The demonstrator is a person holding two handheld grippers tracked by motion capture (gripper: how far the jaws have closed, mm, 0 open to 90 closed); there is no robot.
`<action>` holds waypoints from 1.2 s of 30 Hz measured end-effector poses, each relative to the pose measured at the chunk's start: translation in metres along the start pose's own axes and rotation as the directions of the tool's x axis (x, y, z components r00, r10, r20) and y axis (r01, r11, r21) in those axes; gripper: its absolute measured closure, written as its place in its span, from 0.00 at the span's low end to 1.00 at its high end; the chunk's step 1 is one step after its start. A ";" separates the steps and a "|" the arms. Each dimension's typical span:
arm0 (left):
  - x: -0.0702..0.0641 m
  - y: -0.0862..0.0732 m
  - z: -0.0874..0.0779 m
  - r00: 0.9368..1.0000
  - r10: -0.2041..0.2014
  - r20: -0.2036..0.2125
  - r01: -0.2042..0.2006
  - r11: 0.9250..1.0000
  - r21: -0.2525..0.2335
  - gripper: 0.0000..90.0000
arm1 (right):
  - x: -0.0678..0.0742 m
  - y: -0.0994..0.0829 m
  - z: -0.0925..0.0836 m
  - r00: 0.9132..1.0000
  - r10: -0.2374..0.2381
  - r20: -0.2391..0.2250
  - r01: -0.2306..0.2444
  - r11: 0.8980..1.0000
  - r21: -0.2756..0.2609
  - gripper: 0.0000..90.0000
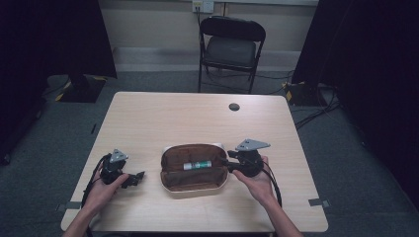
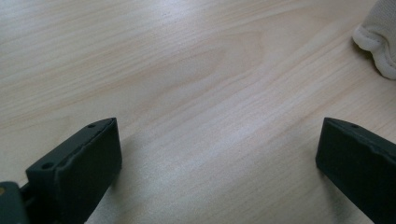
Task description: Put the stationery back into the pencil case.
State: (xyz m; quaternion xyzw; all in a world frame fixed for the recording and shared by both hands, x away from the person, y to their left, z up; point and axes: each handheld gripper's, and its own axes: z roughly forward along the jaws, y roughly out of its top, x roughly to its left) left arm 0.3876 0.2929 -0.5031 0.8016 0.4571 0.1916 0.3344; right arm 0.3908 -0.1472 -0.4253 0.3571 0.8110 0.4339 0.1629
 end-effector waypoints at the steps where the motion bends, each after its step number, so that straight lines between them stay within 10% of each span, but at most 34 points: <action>1: 0.000 0.000 0.000 1.000 0.000 0.000 0.000 1.000 0.000 0.00 | -0.002 -0.001 -0.005 1.000 0.005 0.015 -0.005 1.000 -0.007 0.60; 18: 0.000 0.000 0.000 1.000 0.001 -0.002 -0.001 1.000 -0.002 0.00 | -0.044 -0.034 -0.039 0.984 0.089 0.157 -0.091 0.996 0.010 0.37; 36: 0.000 0.001 0.001 1.000 -0.007 -0.001 0.007 1.000 -0.008 0.00 | -0.104 -0.091 -0.035 0.915 0.209 0.346 -0.262 0.958 0.113 0.18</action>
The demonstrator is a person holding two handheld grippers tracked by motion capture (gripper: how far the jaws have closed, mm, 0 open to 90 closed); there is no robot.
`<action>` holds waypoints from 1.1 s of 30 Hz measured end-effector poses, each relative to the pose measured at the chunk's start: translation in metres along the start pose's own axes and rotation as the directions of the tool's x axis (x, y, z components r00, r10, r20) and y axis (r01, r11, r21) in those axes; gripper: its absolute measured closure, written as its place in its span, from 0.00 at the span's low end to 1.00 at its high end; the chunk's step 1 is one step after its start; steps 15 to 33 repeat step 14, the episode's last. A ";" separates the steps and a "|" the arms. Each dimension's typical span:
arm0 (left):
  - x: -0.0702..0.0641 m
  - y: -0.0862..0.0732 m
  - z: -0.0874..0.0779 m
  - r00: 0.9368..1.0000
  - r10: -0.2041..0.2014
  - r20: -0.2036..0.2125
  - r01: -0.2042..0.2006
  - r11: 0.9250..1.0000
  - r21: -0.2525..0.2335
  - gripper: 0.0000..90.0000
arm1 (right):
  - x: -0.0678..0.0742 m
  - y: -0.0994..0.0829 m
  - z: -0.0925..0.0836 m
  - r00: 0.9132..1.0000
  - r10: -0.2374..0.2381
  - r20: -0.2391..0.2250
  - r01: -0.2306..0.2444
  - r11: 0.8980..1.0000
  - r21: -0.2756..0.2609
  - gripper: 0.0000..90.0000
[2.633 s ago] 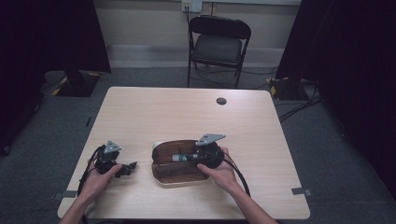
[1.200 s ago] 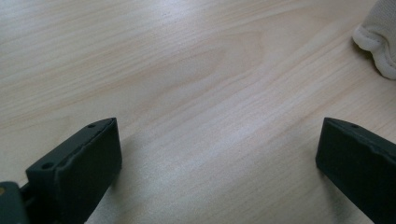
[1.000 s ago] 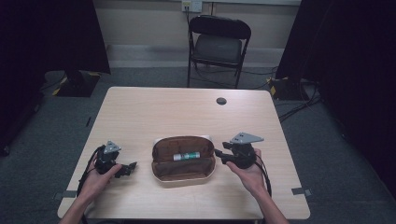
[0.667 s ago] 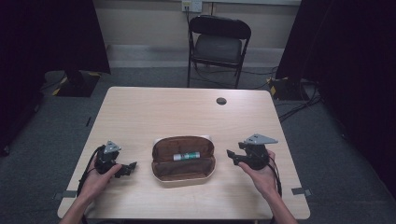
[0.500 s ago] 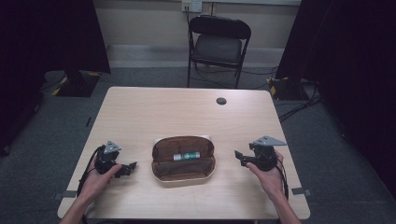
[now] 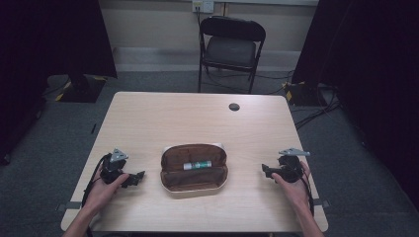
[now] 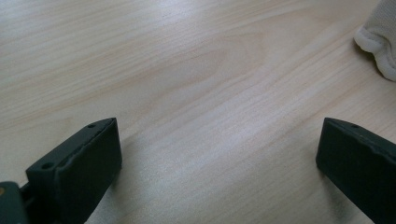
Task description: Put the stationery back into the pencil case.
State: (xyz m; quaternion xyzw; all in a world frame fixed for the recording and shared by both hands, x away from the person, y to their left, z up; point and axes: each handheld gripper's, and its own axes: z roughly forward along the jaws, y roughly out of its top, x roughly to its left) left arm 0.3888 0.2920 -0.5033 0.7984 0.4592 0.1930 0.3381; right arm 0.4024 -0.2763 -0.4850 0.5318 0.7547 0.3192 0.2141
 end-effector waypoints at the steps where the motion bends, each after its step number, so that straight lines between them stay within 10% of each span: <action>1: 0.000 0.000 0.000 1.000 0.007 -0.001 -0.007 1.000 0.005 0.00 | -0.002 -0.001 0.001 1.000 0.003 0.002 -0.003 1.000 0.008 0.18; 33: 0.000 0.000 0.000 1.000 -0.003 0.002 0.003 1.000 0.003 0.00 | -0.004 -0.015 0.006 0.996 0.033 0.077 -0.030 0.999 -0.041 0.15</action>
